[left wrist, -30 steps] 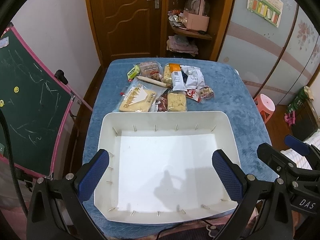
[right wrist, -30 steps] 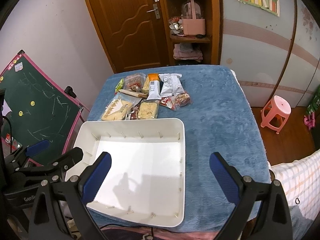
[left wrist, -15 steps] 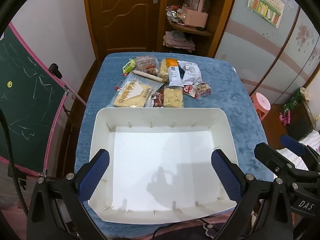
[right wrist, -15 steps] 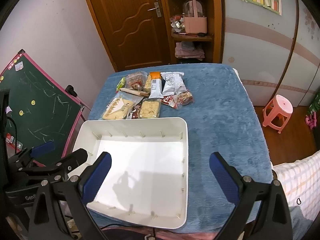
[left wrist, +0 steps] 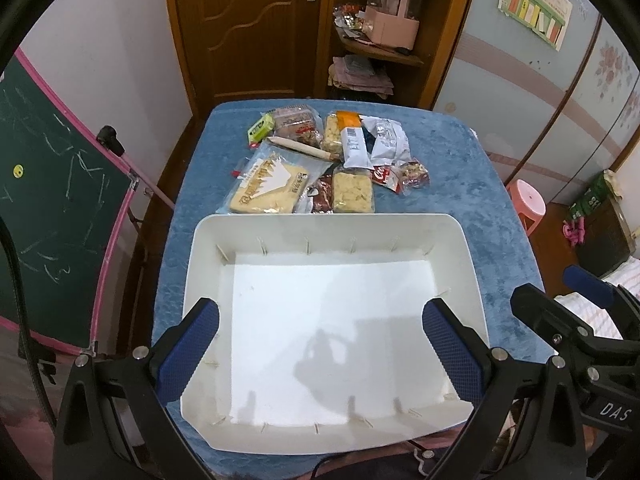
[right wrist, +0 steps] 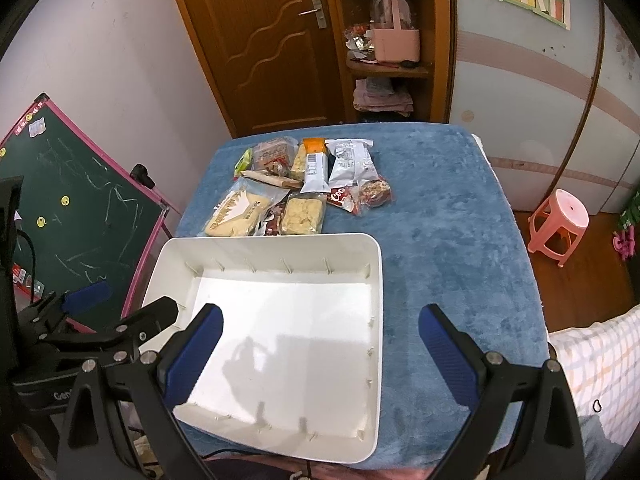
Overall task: Organize snacks
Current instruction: 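Reach the left tool to the bread bag while the right tool reaches the cracker bag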
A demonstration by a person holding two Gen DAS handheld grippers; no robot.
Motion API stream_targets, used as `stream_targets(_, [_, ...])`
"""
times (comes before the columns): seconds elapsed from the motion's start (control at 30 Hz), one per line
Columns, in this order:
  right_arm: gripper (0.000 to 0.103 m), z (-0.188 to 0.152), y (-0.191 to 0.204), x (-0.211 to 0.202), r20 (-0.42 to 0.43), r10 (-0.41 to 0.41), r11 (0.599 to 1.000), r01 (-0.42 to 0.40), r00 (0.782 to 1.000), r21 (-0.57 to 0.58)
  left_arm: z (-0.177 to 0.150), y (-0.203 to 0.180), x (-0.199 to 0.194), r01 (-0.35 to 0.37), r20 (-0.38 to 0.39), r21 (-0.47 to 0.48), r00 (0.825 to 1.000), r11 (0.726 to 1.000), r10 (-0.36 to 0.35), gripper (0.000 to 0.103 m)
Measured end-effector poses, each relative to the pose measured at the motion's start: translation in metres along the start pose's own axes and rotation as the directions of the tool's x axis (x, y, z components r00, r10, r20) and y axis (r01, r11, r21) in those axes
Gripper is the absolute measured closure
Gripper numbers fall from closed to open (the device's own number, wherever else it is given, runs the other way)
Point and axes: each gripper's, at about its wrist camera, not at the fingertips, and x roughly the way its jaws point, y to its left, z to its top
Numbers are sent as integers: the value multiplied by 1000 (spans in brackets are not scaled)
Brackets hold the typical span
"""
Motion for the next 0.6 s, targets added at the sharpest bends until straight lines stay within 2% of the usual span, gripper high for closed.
stream_targets(0.37, [4, 17, 10, 5, 18, -9, 999, 10, 1000, -38, 19, 13, 1, -9, 61, 11, 998, 1000, 9, 2])
stream_targets(0.6, [4, 51, 19, 15, 26, -2, 997, 4, 1000, -77, 58, 30, 8, -100, 127, 72, 988, 992, 91, 2])
